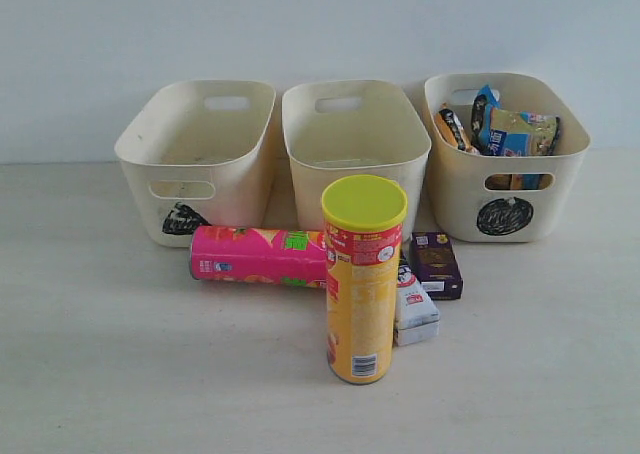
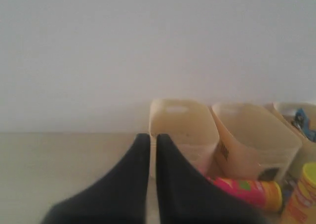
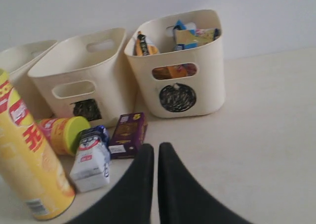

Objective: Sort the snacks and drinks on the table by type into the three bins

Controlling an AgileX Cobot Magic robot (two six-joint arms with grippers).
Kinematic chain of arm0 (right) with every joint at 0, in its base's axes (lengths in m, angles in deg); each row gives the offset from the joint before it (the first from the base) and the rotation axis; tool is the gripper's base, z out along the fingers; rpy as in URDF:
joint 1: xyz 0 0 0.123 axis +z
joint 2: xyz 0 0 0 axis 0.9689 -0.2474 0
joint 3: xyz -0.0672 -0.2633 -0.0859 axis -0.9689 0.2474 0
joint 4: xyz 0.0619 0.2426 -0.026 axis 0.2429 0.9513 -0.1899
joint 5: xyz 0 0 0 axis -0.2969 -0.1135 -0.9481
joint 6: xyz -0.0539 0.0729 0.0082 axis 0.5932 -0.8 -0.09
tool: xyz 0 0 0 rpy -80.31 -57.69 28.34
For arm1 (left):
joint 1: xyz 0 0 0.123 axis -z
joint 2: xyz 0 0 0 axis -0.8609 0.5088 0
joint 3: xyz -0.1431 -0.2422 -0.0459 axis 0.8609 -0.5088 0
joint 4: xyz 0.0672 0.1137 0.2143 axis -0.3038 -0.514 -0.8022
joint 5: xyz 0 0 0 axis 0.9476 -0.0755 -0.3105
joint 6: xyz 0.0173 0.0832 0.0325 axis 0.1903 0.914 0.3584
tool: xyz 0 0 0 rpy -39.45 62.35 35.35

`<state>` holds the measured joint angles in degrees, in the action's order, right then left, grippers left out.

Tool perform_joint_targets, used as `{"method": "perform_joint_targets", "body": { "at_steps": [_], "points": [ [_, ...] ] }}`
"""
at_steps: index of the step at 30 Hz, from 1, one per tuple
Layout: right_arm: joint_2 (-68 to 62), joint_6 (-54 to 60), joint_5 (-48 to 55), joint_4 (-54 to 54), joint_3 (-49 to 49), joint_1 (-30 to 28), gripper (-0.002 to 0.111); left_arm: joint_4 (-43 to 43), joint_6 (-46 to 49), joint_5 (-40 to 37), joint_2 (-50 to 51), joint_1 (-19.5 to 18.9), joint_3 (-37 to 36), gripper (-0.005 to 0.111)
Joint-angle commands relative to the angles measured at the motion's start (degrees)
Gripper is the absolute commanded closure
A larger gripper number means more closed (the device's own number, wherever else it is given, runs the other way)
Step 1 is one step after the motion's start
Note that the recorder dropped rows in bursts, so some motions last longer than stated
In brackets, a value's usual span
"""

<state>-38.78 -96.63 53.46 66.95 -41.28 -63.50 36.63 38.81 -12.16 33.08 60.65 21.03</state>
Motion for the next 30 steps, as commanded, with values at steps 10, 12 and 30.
{"method": "perform_joint_targets", "body": {
  "at_steps": [10,12,30],
  "points": [
    [0.11,4.19,1.26,-0.17,0.00,8.46,0.108,18.50,13.26,-6.71,19.29,8.88,4.52,0.102],
    [0.11,4.19,1.26,-0.01,0.00,8.46,0.108,24.92,19.75,-8.87,22.73,11.93,4.60,0.102],
    [0.11,3.27,1.38,-0.01,0.00,8.46,0.108,38.32,43.59,-1.91,48.31,28.13,4.60,0.015]
  ]
}}
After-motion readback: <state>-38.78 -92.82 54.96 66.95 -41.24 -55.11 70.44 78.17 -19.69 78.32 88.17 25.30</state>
